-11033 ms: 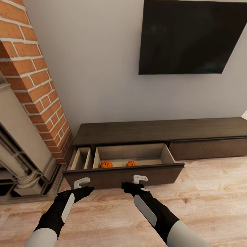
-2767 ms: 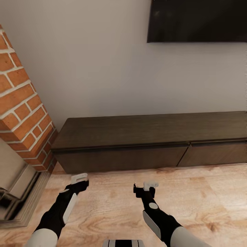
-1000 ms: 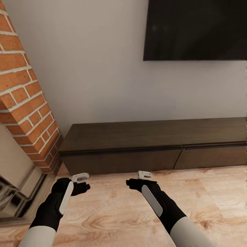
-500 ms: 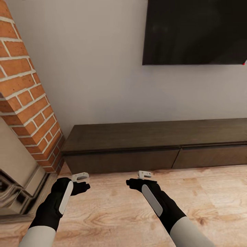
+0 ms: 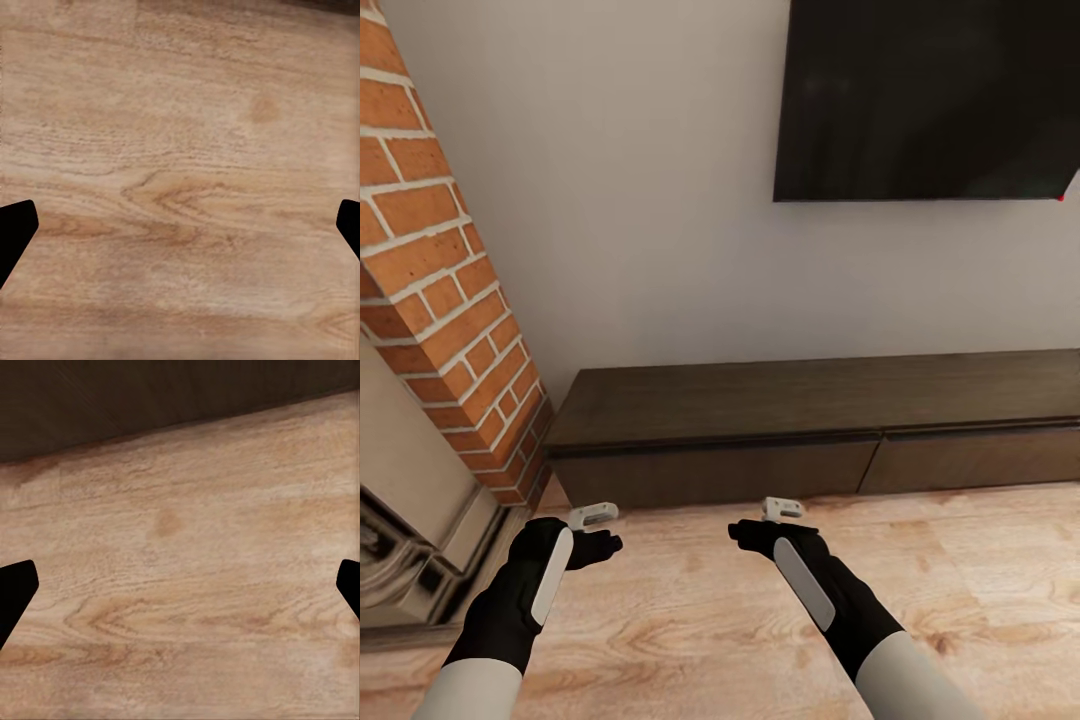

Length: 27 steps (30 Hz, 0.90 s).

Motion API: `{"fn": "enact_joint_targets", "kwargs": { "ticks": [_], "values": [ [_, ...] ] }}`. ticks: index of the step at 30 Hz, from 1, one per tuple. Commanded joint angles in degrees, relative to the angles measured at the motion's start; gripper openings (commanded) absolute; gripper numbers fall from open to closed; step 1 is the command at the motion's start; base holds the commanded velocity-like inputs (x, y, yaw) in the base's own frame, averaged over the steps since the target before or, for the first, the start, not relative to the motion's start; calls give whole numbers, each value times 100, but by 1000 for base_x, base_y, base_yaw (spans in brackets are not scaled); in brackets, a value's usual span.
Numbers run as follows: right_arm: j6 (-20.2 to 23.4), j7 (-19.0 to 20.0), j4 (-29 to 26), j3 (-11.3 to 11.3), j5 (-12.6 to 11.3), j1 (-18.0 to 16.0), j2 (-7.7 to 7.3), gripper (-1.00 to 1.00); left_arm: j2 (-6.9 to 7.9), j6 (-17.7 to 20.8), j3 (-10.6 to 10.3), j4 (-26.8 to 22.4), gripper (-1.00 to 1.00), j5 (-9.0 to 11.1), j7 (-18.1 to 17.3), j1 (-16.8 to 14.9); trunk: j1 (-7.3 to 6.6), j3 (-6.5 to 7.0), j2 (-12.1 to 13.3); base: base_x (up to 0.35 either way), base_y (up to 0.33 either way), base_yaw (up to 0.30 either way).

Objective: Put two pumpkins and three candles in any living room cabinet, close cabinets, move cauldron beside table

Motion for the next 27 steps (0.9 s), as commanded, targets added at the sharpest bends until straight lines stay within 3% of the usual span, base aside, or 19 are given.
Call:
{"fn": "enact_joint_targets", "kwargs": {
  "ticks": [1,27],
  "values": [
    [30,-57,-8,14,-59,-4,-10,100,-3,23,10,-6,100,62,54,-3,-23,13,39,-1,0,0],
    [24,-49,48,-1,-58,-4,-5,100,-7,23,5,13,100,71,54,-4,-594,480,1082,0,0,0]
  ]
}}
